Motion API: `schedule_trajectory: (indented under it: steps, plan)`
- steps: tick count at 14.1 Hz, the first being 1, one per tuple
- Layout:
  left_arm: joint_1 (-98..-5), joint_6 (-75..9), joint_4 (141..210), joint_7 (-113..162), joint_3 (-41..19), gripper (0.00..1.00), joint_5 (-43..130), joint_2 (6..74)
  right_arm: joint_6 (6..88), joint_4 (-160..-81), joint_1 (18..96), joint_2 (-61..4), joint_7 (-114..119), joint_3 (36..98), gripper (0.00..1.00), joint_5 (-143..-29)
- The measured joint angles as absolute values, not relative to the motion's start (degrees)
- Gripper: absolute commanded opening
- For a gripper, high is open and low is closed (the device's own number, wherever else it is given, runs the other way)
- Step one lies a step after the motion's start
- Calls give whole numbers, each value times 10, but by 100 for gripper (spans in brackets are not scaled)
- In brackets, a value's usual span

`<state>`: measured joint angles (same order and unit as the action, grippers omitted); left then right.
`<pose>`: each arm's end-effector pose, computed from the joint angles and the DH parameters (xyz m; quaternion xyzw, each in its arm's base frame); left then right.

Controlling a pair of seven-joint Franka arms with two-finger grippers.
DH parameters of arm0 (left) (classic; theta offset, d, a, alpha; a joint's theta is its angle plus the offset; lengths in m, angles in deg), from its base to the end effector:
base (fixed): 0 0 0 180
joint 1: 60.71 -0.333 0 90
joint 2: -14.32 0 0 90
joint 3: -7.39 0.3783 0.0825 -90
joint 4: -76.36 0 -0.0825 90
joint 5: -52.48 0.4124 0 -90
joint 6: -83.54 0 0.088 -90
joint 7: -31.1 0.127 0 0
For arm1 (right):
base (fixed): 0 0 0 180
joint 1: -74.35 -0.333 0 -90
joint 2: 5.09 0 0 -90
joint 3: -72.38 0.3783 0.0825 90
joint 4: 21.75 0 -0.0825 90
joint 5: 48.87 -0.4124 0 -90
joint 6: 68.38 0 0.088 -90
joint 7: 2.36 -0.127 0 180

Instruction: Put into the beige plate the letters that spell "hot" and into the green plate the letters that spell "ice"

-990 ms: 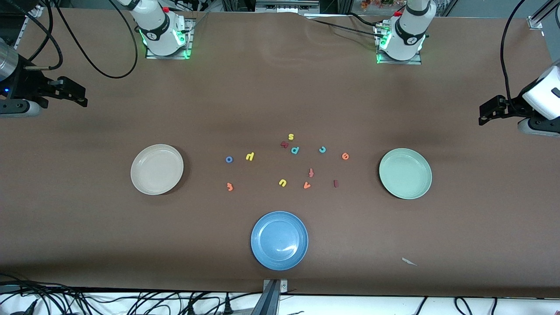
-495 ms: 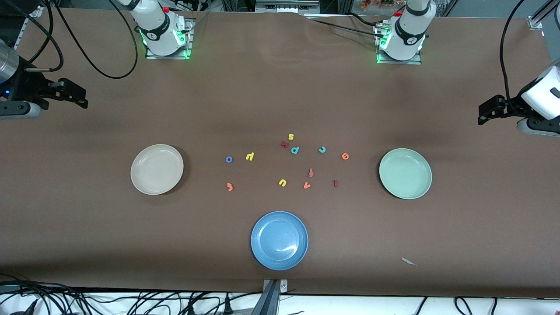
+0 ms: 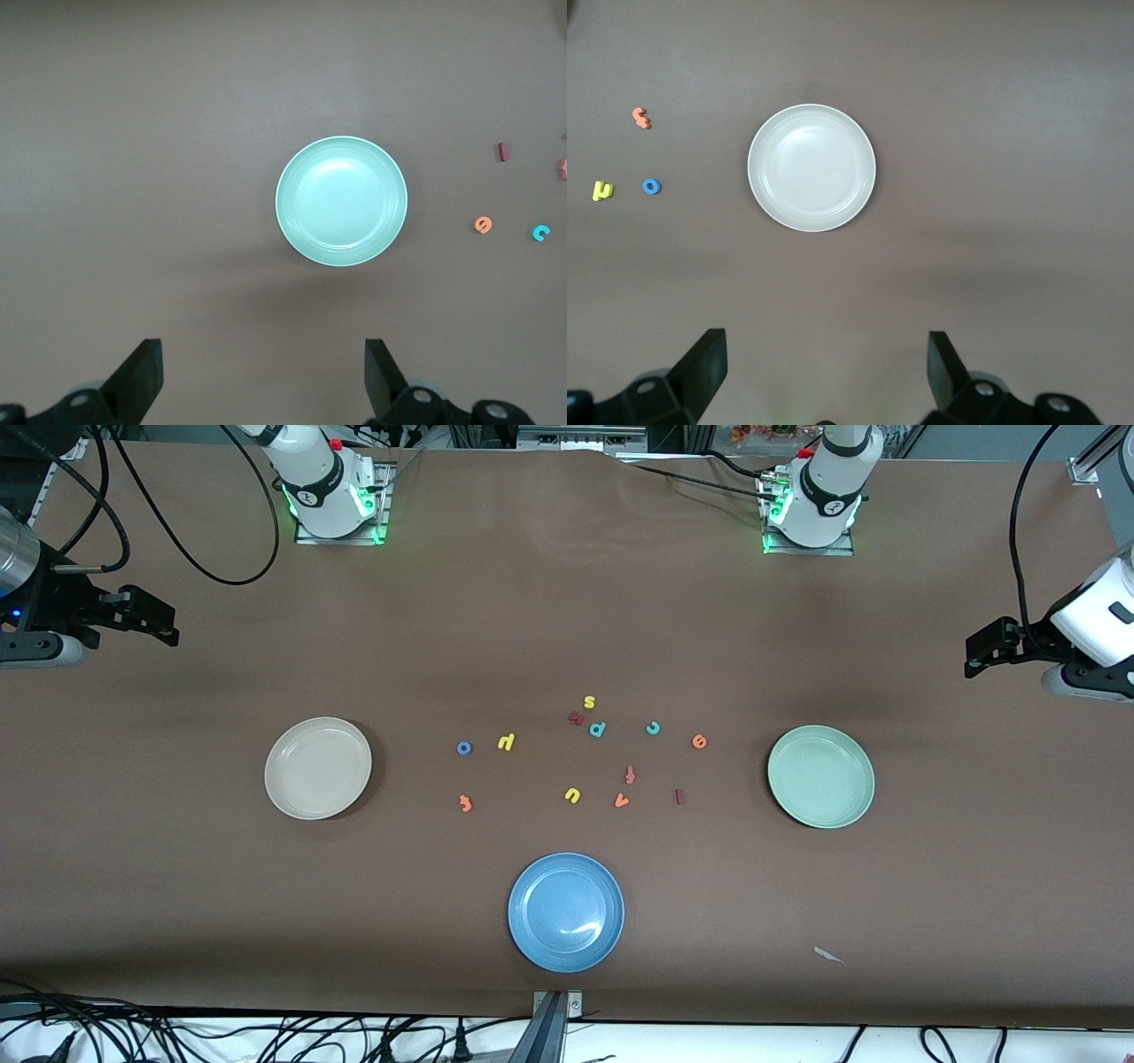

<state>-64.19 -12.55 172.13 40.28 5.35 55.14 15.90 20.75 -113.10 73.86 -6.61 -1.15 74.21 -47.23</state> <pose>0.5973 0.0207 0.6092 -0.9972 0.0702 0.0130 0.0214 0.5877 0.0199 0.6383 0.9989 0.0310 -0.0325 0.0142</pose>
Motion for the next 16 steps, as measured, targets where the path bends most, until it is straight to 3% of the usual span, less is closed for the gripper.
schedule_trajectory:
  steps: [16]
  plan:
    - [-641, -121, 1722, 409, 49, 100, 538, 162, 208, -1131, 738, -71, -12, 743, 100, -472]
